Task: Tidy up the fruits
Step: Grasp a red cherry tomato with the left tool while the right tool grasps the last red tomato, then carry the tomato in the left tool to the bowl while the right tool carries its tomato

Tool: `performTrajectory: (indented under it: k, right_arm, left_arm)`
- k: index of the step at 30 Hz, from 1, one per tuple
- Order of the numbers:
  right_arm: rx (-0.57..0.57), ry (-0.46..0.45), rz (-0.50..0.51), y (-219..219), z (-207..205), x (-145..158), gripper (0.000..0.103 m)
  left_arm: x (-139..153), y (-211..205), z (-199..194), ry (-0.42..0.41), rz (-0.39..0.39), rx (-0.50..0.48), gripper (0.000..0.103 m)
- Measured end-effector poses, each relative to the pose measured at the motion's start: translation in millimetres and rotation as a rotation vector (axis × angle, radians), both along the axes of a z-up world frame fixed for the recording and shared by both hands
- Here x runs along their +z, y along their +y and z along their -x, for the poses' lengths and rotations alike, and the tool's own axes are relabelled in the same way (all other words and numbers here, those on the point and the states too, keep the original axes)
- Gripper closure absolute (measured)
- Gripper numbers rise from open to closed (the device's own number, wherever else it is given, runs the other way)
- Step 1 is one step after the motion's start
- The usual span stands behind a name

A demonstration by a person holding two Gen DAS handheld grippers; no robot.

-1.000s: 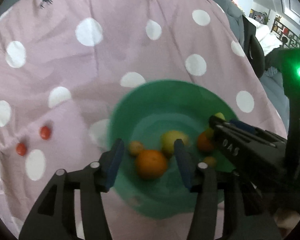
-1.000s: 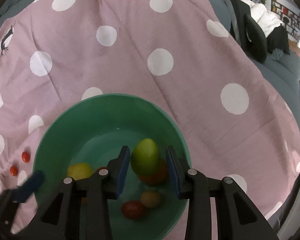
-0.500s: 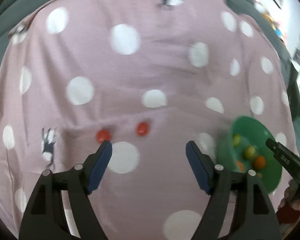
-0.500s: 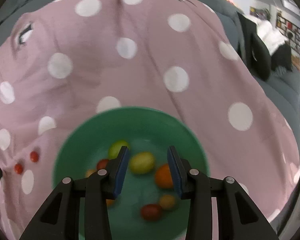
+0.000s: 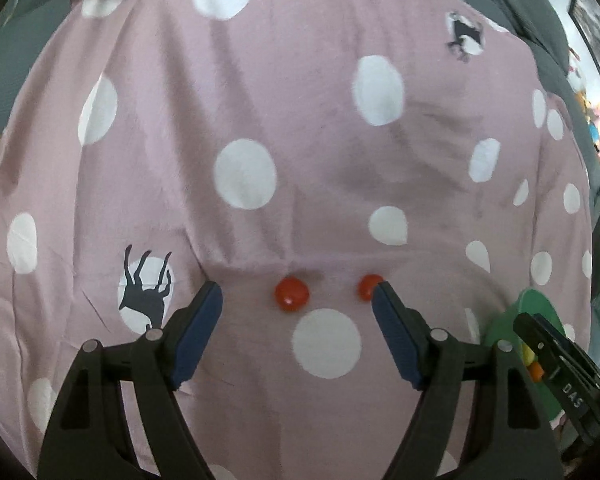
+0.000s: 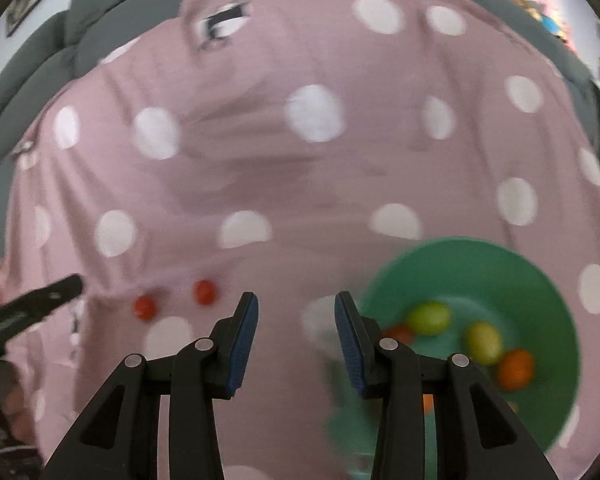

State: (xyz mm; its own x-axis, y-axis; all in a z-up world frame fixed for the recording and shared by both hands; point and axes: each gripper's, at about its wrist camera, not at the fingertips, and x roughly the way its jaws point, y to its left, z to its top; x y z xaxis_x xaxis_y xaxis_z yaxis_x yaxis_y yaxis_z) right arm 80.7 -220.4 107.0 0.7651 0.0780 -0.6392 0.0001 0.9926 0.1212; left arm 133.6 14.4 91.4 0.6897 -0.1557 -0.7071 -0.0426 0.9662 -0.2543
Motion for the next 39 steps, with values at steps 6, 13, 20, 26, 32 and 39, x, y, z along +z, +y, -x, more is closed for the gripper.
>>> performTrajectory:
  k: [6, 13, 20, 26, 32, 39]
  right_arm:
    - [0.087, 0.114, -0.169, 32.3, -50.9, -12.3, 0.063]
    - [0.090, 0.232, -0.151, 58.8, -102.3, -54.9, 0.063]
    - [0.106, 0.251, -0.120, 67.6, -117.3, -74.2, 0.063]
    - [0.119, 0.277, -0.104, 76.3, -119.4, -86.3, 0.063]
    - [0.127, 0.272, -0.083, 82.2, -116.4, -90.5, 0.073]
    - [0.131, 0.248, -0.056, 93.9, -104.9, -78.3, 0.074]
  left_arm:
    - [-22.8, 7.2, -14.5, 0.045, 0.050, -0.019, 0.040]
    - [-51.3, -5.6, -44.0, 0.112, 0.031, -0.053, 0.054]
    - [-71.7, -14.2, -66.8, 0.169, 0.034, -0.058, 0.055]
    - [-85.2, -20.1, -75.3, 0.189, 0.030, -0.058, 0.058]
    - [-85.3, -13.7, -74.2, 0.165, 0.032, -0.022, 0.073]
    - [-71.9, -12.5, -56.5, 0.170, 0.007, -0.025, 0.073]
